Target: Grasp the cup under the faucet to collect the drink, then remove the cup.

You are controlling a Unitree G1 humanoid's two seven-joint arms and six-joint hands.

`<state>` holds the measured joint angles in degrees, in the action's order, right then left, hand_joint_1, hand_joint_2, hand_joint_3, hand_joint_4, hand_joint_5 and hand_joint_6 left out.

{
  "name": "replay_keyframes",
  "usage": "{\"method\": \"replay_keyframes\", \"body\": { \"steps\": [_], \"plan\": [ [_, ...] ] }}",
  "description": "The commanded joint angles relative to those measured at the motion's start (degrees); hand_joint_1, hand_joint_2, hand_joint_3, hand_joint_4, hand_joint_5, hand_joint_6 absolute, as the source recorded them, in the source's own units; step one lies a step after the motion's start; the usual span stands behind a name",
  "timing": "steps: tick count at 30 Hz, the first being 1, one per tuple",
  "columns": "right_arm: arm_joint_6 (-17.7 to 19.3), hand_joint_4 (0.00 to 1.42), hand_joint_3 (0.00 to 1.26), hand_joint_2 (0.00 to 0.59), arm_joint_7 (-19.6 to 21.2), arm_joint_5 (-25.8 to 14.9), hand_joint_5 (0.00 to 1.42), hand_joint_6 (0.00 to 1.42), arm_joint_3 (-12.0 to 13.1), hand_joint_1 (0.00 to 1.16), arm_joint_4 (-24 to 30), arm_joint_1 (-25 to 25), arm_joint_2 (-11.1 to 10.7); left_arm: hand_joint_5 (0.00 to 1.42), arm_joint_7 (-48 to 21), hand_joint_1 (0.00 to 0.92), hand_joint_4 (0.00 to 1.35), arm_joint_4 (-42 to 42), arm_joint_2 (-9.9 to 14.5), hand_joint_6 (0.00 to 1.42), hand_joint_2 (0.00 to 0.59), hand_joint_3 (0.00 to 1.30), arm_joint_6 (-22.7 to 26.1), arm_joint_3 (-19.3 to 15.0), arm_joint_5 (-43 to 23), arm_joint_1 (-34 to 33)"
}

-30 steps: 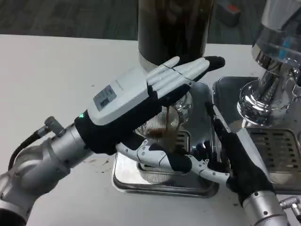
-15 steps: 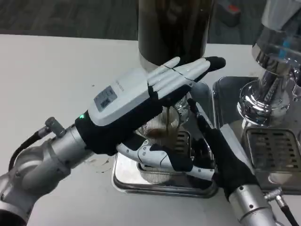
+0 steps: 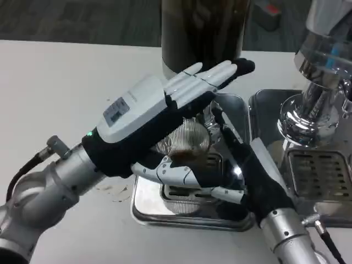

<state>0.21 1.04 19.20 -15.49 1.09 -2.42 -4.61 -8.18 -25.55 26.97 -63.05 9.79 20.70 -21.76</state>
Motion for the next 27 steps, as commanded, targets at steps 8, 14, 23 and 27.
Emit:
{"method": "replay_keyframes", "body": {
  "steps": [8, 14, 23, 27],
  "plan": [
    [1.2, 0.0, 0.0, 0.204, -0.3, -0.9, 0.0, 0.0, -0.6, 0.74, -0.8, 1.0, 0.3, 0.1, 2.3, 0.0, 0.0, 1.8, 0.8, 0.05, 0.14, 0.04, 2.4, -4.6, -0.6, 1.7],
    [1.4, 0.0, 0.0, 0.209, -0.5, -1.4, 0.0, 0.0, -0.5, 0.72, -1.0, 0.8, 0.1, 0.1, 4.3, 0.0, 0.0, 3.3, 1.7, 0.04, 0.141, 0.04, 3.8, -10.4, -3.1, 2.9],
    [1.9, 0.0, 0.0, 0.209, -0.8, -1.6, 0.0, 0.0, -0.7, 0.71, -0.6, 0.6, 0.2, 0.1, 7.8, 0.0, 0.0, 7.6, 1.7, 0.04, 0.148, 0.04, 7.2, -17.9, -3.6, 11.4],
    [2.1, 0.0, 0.0, 0.209, -0.6, -1.4, 0.0, 0.0, -0.7, 0.71, -0.6, 0.6, 0.4, 0.11, 8.8, 0.0, 0.0, 5.2, 2.3, 0.05, 0.151, 0.05, 9.8, -19.6, -3.4, 15.5]
  ]
}}
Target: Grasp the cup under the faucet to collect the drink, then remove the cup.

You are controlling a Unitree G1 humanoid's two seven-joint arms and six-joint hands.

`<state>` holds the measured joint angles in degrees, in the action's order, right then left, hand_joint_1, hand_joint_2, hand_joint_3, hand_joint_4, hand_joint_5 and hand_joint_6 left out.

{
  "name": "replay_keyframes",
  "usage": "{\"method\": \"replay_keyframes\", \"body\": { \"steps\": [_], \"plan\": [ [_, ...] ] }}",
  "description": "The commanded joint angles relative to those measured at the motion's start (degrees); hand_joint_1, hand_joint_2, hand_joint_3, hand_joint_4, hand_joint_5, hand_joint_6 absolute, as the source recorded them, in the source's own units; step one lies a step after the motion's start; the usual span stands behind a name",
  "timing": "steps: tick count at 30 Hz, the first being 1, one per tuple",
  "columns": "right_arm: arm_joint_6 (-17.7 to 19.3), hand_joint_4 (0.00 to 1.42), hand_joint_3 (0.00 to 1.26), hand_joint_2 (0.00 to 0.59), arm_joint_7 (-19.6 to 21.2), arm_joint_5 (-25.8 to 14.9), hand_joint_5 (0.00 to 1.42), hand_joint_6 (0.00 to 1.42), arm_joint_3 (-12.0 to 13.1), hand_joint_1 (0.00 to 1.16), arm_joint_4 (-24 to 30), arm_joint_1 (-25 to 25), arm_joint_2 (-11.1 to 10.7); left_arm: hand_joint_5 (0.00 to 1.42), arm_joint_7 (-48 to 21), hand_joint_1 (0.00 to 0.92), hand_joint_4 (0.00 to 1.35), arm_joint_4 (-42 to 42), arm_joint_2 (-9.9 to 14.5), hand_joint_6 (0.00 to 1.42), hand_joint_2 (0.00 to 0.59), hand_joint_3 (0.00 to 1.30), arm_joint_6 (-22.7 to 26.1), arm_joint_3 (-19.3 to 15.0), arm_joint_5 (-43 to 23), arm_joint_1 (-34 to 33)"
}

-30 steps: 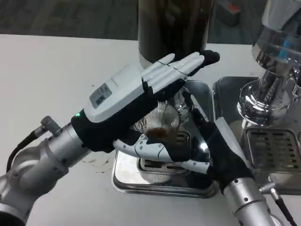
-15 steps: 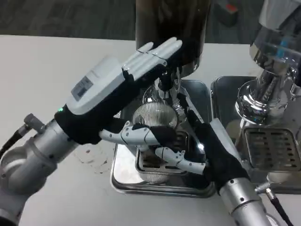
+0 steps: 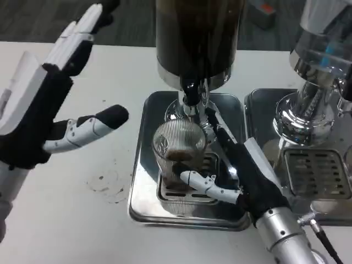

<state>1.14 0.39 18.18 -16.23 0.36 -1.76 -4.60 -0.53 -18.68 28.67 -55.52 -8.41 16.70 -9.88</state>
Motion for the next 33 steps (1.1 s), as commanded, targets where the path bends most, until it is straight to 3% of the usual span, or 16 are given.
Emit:
{"method": "replay_keyframes", "body": {
  "steps": [1, 6, 16, 20, 33],
  "plan": [
    [1.2, 0.0, 0.0, 0.209, 0.1, -0.3, 0.0, 0.0, -0.1, 0.71, 0.2, -0.1, 0.4, 0.11, 1.2, 0.0, 0.0, -1.9, 0.7, 0.05, 0.151, 0.06, 2.6, -1.4, 0.4, 4.2],
    [0.8, 0.0, 0.0, 0.209, 0.0, -0.1, 0.0, 0.0, -0.3, 0.71, 0.7, -0.4, 0.4, 0.11, 3.3, 0.0, 0.0, -3.1, 1.0, 0.05, 0.158, 0.06, 4.4, -2.4, 3.0, 8.7],
    [0.6, 0.0, 0.0, 0.186, -0.7, -0.3, 0.0, 0.0, -0.8, 0.72, 0.9, -1.0, 0.2, 0.12, 5.6, 0.0, 0.0, -8.7, 0.6, 0.04, 0.16, 0.07, 5.5, 0.9, 6.9, 11.3],
    [-0.5, 0.0, 0.0, 0.181, -0.7, 0.5, 0.0, 0.0, -1.2, 0.8, 0.8, -1.1, 0.1, 0.12, 6.0, 0.0, 0.0, -11.3, 1.0, 0.04, 0.161, 0.08, 5.8, 1.9, 6.9, 10.8],
    [1.4, 0.0, 0.0, 0.183, -0.2, -1.6, 0.0, 0.0, -0.3, 0.82, -5.0, 1.8, 2.7, 0.12, 6.4, 0.0, 0.0, -13.7, 1.8, 0.04, 0.162, 0.09, 5.7, 3.2, 6.3, 10.8]
  ]
}}
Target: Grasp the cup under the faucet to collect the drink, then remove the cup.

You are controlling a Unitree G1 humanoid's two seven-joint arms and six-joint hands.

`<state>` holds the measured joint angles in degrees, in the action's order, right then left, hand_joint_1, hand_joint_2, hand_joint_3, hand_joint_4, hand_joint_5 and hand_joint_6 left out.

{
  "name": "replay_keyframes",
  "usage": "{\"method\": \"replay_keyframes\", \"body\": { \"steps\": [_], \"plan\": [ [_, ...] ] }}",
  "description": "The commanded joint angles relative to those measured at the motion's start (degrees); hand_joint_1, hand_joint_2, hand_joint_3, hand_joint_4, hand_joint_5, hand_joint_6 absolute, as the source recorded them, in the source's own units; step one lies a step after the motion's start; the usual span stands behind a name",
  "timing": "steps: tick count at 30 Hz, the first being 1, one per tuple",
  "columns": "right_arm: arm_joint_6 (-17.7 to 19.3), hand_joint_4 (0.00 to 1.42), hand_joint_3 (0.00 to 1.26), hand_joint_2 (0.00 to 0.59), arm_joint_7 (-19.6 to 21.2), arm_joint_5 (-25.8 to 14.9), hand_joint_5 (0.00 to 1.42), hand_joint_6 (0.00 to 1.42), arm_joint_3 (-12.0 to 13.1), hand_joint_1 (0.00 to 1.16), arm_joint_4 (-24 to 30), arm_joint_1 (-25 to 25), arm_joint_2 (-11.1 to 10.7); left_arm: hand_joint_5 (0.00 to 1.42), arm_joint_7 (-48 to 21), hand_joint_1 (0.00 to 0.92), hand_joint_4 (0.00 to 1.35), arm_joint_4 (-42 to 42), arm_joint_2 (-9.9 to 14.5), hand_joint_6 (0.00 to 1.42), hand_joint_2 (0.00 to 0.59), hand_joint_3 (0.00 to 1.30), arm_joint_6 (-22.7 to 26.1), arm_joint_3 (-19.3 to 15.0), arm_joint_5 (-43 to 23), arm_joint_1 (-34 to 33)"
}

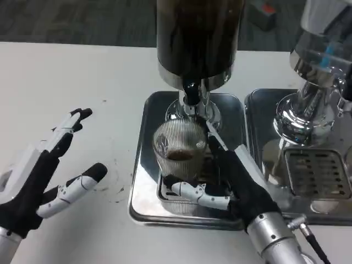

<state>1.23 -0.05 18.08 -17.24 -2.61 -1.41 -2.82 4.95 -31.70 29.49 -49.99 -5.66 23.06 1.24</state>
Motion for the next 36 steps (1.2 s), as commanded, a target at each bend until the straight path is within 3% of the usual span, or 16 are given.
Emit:
{"method": "replay_keyframes", "body": {
  "steps": [1, 18, 36],
  "plan": [
    [1.5, 0.0, 0.0, 0.183, 0.2, -1.7, 0.0, 0.0, 0.8, 0.82, -2.7, 1.8, 1.1, 0.12, 0.9, 0.0, 0.0, -0.7, 1.0, 0.04, 0.162, 0.09, 0.1, 0.4, -0.1, -0.2],
    [4.6, 0.0, 0.0, 0.18, -0.8, -5.9, 0.0, 0.04, 1.3, 0.81, -10.1, 5.0, 4.0, 0.13, 0.6, 0.0, 0.0, 0.4, 1.3, 0.04, 0.169, 0.1, 0.7, 0.3, -0.5, 1.8],
    [4.3, 0.0, 0.0, 0.184, -1.5, -6.1, 0.0, 0.14, 0.7, 0.87, -11.0, 5.1, 4.1, 0.13, 1.0, 0.0, 0.0, 0.8, 1.4, 0.04, 0.17, 0.1, 0.8, -0.1, -0.8, 2.2]
  ]
}}
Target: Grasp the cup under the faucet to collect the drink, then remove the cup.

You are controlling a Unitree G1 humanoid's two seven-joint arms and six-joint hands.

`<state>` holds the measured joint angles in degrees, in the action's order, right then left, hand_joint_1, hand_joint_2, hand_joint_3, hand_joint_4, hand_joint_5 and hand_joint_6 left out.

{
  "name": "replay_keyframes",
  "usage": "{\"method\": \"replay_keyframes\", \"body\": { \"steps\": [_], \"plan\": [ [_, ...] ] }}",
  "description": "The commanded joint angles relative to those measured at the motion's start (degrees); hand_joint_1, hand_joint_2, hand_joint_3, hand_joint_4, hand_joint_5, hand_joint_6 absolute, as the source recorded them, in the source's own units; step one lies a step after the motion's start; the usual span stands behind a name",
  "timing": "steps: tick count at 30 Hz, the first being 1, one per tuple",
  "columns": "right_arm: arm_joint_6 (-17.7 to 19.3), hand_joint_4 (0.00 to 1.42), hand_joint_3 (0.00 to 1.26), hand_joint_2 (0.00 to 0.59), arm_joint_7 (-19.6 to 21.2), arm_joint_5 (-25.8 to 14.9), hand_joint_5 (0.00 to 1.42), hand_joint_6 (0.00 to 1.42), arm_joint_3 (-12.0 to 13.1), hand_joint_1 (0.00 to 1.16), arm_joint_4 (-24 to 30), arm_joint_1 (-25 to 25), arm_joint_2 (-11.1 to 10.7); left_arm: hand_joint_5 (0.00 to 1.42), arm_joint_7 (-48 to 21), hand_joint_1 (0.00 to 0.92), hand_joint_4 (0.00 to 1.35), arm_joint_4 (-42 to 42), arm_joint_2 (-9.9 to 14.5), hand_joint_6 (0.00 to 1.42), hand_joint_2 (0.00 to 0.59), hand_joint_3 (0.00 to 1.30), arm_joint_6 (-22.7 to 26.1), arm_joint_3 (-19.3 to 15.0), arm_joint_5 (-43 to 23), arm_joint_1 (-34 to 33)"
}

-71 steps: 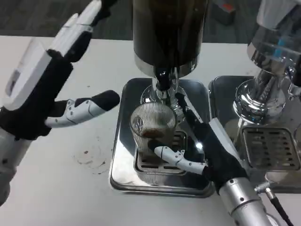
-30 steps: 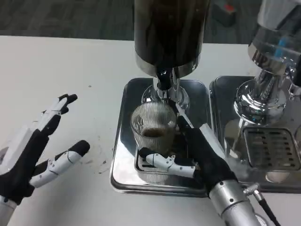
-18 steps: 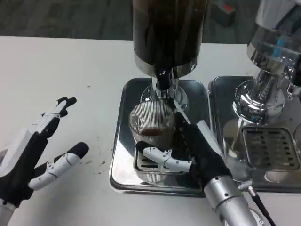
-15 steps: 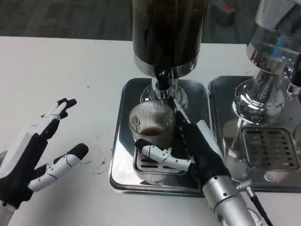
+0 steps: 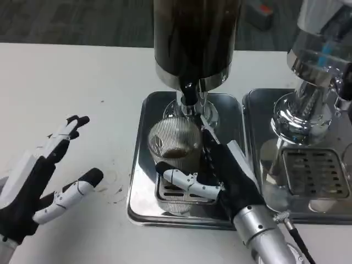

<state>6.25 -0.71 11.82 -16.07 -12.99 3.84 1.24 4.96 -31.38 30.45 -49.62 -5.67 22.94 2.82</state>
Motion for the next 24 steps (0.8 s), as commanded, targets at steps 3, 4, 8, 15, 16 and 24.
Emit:
{"method": "replay_keyframes", "body": {
  "steps": [3, 4, 8, 15, 16, 24],
  "plan": [
    [-1.1, 0.0, 0.0, 0.188, -0.4, 0.7, 0.03, 0.17, -0.5, 0.9, -0.3, -0.3, 0.0, 0.13, 0.9, 0.0, 0.0, 0.6, 0.4, 0.04, 0.171, 0.11, 0.4, 0.0, -0.8, 0.7],
    [-1.1, 0.0, 0.0, 0.193, -0.4, 0.6, 0.04, 0.19, -0.4, 0.9, -0.2, -0.4, 0.1, 0.14, 0.9, 0.0, 0.0, 0.6, 0.3, 0.04, 0.171, 0.11, 0.4, 0.0, -0.8, 0.7],
    [-1.0, 0.02, 0.0, 0.192, 0.5, 0.8, 0.1, 0.26, -0.3, 0.93, -0.3, -0.4, 0.4, 0.14, 0.8, 0.0, 0.0, 0.6, 0.2, 0.04, 0.171, 0.11, 0.4, 0.1, -0.9, 0.8],
    [-1.1, 0.21, 0.07, 0.205, 3.3, 1.3, 0.26, 0.42, 0.3, 0.97, -0.9, -0.1, 1.5, 0.14, 0.9, 0.0, 0.0, 0.7, 0.1, 0.04, 0.172, 0.12, 0.6, 0.0, -1.1, 1.1],
    [-1.1, 0.23, 0.08, 0.206, 3.6, 1.2, 0.27, 0.44, 0.4, 0.97, -1.0, 0.0, 1.7, 0.14, 0.9, 0.0, 0.0, 0.8, 0.1, 0.04, 0.172, 0.12, 0.6, -0.1, -1.1, 1.1],
    [-0.1, 0.36, 0.16, 0.228, 6.6, 2.3, 0.42, 0.59, 0.6, 0.99, -1.3, -0.5, 2.4, 0.14, 0.9, 0.0, 0.0, 1.2, 0.2, 0.04, 0.172, 0.12, 0.8, -0.1, -1.2, 1.5]
  ]
}}
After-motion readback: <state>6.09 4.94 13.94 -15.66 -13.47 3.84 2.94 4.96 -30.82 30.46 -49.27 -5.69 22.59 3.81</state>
